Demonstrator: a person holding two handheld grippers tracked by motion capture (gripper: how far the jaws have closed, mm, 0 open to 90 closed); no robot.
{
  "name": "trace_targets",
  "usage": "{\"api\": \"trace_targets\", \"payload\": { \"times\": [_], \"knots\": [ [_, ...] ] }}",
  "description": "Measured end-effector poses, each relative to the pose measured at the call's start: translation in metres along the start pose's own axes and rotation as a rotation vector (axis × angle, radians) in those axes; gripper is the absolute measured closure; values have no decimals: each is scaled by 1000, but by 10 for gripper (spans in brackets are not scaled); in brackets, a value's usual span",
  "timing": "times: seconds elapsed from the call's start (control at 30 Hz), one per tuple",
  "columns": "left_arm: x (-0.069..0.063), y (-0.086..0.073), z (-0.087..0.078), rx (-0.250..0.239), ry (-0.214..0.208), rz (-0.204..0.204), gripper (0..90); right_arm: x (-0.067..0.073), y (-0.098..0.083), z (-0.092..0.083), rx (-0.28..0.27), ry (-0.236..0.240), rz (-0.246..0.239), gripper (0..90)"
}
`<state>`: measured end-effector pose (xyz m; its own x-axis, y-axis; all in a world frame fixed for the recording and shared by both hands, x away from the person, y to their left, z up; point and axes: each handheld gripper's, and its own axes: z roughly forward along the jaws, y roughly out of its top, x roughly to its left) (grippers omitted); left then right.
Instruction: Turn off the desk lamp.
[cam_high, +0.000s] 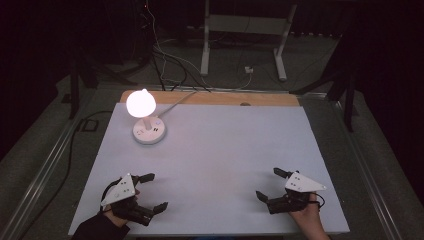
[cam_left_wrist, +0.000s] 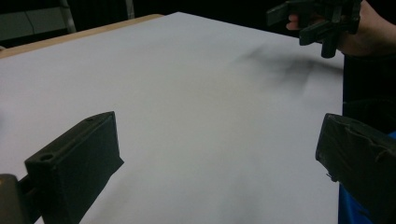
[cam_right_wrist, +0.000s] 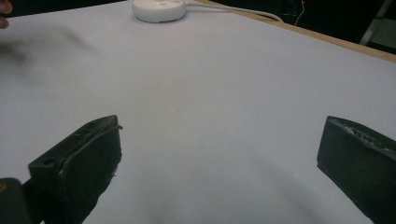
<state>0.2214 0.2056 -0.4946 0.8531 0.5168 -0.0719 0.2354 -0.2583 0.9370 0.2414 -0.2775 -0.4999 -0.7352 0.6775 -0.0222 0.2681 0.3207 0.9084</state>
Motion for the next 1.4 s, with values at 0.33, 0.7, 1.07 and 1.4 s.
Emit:
{"api": "trace_targets", "payload": {
  "times": [0.33, 0.7, 1.07, 1.4],
  "knots": [
    [0, 0, 0, 1, 2, 0, 5, 2, 2, -1, -13, 11, 2, 0],
    [-1, 0, 0, 6, -2, -2, 5, 3, 2, 0, -8, 13, -7, 0],
    [-6, 2, 2, 17, -19, 13, 5, 4, 3, -1, -23, 18, -7, 0],
    [-7, 8, 3, 7, -16, 6, 5, 4, 3, -1, -35, 23, -3, 0]
  ]
}}
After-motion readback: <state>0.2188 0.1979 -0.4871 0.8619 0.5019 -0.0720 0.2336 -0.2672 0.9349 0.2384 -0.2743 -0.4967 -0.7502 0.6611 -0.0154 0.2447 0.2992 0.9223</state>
